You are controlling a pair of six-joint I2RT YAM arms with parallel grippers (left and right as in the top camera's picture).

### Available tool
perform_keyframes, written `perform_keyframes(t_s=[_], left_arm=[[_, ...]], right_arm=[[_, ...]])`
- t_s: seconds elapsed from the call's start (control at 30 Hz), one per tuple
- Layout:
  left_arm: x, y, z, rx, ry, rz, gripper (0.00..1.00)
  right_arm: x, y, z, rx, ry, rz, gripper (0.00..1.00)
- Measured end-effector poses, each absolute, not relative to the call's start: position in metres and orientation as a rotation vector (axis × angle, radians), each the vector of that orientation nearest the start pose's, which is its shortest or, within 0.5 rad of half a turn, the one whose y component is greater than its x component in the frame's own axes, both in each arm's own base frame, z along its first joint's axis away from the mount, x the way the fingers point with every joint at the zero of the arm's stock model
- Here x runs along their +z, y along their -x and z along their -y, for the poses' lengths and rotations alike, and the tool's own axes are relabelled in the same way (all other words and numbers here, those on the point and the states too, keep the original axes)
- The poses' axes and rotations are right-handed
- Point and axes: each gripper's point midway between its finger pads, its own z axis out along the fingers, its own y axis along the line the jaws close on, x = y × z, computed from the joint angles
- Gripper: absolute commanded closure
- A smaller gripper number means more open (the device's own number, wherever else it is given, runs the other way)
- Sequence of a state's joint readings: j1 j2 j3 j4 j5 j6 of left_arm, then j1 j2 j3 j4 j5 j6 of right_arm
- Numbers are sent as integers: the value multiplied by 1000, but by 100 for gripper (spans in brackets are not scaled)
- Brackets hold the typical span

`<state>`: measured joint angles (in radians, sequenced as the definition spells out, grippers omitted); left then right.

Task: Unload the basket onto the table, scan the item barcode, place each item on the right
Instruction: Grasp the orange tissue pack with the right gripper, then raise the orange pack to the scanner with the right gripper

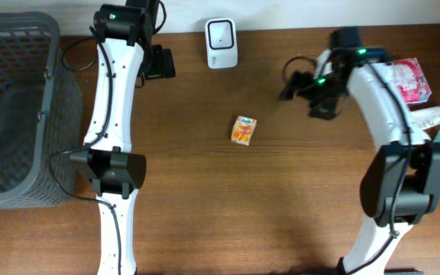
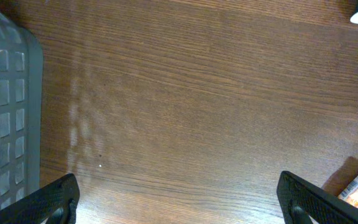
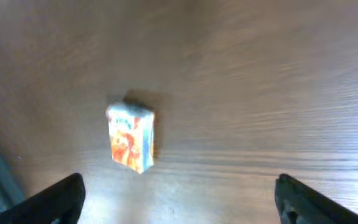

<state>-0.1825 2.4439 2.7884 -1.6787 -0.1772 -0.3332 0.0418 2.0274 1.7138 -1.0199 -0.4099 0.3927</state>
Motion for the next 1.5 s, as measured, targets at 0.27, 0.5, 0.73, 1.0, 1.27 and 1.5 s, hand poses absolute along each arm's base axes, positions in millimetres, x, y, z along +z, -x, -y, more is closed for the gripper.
perform_keyframes(t_s=[0.27, 0.5, 0.73, 1.0, 1.27, 1.5], left_arm=[[186, -487, 59, 159, 250, -2854, 1], [186, -487, 59, 158, 250, -2854, 1], [186, -487, 59, 158, 250, -2854, 1], [186, -487, 59, 158, 250, -2854, 1], [186, -487, 59, 158, 251, -2853, 1], [186, -487, 59, 159, 251, -2854, 1]], right_arm=[[47, -413, -170, 725, -347, -2983, 49], [22, -417, -172, 688, -420, -2935, 50], [8, -416, -199, 799, -362, -2912, 96], [76, -413, -208, 1587, 47, -2632, 96], [163, -432, -200, 1957, 434, -2066, 96], [253, -452, -201, 1713, 843, -1667, 96]])
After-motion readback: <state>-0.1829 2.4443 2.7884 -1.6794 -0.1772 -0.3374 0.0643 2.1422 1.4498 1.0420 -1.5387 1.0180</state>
